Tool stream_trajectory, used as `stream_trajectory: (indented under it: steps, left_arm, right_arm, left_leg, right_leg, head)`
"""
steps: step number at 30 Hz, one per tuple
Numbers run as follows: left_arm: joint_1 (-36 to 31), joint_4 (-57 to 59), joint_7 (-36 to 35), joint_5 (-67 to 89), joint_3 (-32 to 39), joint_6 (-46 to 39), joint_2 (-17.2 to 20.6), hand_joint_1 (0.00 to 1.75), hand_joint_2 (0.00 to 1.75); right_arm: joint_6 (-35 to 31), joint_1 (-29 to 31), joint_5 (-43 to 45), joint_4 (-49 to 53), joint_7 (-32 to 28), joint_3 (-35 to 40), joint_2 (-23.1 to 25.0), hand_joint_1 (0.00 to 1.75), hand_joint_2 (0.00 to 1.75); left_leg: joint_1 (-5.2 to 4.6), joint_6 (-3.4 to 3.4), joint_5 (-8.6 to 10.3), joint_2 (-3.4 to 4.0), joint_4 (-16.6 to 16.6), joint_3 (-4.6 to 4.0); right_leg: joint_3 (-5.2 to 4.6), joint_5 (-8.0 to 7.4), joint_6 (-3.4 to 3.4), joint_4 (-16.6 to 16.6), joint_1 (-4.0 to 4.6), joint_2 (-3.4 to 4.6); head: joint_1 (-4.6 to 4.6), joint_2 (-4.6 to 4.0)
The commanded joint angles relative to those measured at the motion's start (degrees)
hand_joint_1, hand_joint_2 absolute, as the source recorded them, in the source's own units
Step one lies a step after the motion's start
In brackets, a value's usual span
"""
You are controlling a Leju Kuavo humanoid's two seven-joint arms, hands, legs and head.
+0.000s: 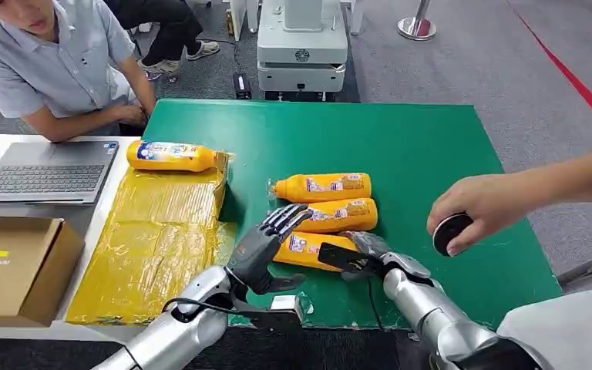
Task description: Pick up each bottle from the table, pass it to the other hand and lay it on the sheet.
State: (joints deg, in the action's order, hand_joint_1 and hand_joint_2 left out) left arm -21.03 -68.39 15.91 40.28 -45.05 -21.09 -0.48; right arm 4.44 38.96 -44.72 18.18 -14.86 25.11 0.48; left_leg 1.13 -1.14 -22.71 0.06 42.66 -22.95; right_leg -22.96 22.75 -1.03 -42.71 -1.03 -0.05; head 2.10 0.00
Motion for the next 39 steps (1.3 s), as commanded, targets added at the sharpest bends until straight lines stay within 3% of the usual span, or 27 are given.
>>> stream_trajectory:
  steps: [1, 4, 7, 13, 17, 21, 24, 28, 32, 39]
  left_arm:
    - [-3.91, -0.64, 0.44, -0.24, -0.37, -0.19, -0.42, 0.0, 1.75]
    - [-3.62, -0.8, 0.4, -0.23, -0.07, -0.49, -0.28, 0.0, 1.75]
    - [0.12, -3.77, 2.23, -1.81, 4.63, -7.68, -1.19, 0.0, 1.75]
    - [4.81, -8.02, 5.55, -5.47, 9.81, -14.82, -4.04, 0.0, 1.75]
    - [7.09, -11.45, 10.88, -12.8, 12.63, -18.88, -6.84, 0.0, 1.75]
    - [7.09, -11.45, 10.88, -12.8, 12.63, -18.88, -6.84, 0.0, 1.75]
    - [9.09, -13.53, 16.05, -17.37, 16.89, -18.91, -9.69, 0.0, 1.75]
    - [10.19, -15.36, 14.11, -37.48, 13.32, -7.92, -8.06, 0.0, 1.75]
    - [12.13, -13.08, 18.88, -51.51, 12.59, 1.9, -7.13, 0.0, 1.75]
    - [13.64, -11.54, 21.38, -59.13, 13.44, 6.86, -7.93, 0.0, 1.75]
  right_arm:
    - [-1.41, 3.47, 1.06, -0.28, -2.37, -0.44, 0.43, 1.75, 1.75]
    - [-2.15, 2.97, 2.35, 0.13, -4.38, -1.56, 0.62, 1.75, 1.75]
    - [-2.74, 0.52, 10.03, 2.25, -14.6, -7.95, 1.73, 1.75, 1.75]
    - [-4.63, -2.1, 12.92, 4.71, -20.69, -9.56, 0.79, 1.75, 1.75]
    - [-5.88, -3.69, 14.46, 5.67, -22.62, -10.63, 0.19, 1.75, 1.75]
    - [-5.88, -3.69, 14.46, 5.67, -22.62, -10.63, 0.19, 1.75, 1.75]
    - [-6.54, -4.36, 15.43, 6.15, -23.26, -11.17, 0.48, 1.75, 1.75]
    - [-7.51, -8.98, 20.5, 12.7, -25.14, -13.14, 0.21, 1.75, 1.75]
    - [-3.77, -13.92, 27.83, 23.67, -25.14, -10.38, -1.26, 1.75, 1.75]
    - [-2.19, -16.93, 33.91, 30.34, -25.14, -9.89, -1.82, 1.75, 1.75]
  left_leg:
    - [0.0, 0.0, 0.0, 0.0, 0.0, 0.0]
    - [0.0, 0.0, 0.0, 0.0, 0.0, 0.0]
    - [0.0, 0.0, 0.0, 0.0, 0.0, 0.0]
    - [0.0, 0.0, 0.0, 0.0, 0.0, 0.0]
    - [0.0, 0.0, 0.0, 0.0, 0.0, 0.0]
    - [0.0, 0.0, 0.0, 0.0, 0.0, 0.0]
    - [0.0, 0.0, 0.0, 0.0, 0.0, 0.0]
    - [0.0, 0.0, 0.0, 0.0, 0.0, 0.0]
    - [0.0, 0.0, 0.0, 0.0, 0.0, 0.0]
    - [0.0, 0.0, 0.0, 0.0, 0.0, 0.0]
  right_leg:
    - [0.0, 0.0, 0.0, 0.0, 0.0, 0.0]
    - [0.0, 0.0, 0.0, 0.0, 0.0, 0.0]
    - [0.0, 0.0, 0.0, 0.0, 0.0, 0.0]
    - [0.0, 0.0, 0.0, 0.0, 0.0, 0.0]
    - [0.0, 0.0, 0.0, 0.0, 0.0, 0.0]
    - [0.0, 0.0, 0.0, 0.0, 0.0, 0.0]
    - [0.0, 0.0, 0.0, 0.0, 0.0, 0.0]
    - [0.0, 0.0, 0.0, 0.0, 0.0, 0.0]
    - [0.0, 0.0, 0.0, 0.0, 0.0, 0.0]
    - [0.0, 0.0, 0.0, 0.0, 0.0, 0.0]
  head:
    - [0.04, 0.0]
    - [0.05, 0.0]
    - [0.0, 0.0]
    - [0.0, 0.0]
    - [0.09, 0.0]
    - [0.0, 0.0]
    - [-0.07, 0.0]
    - [0.13, 0.0]
    - [-0.13, 0.0]
    - [-0.07, 0.0]
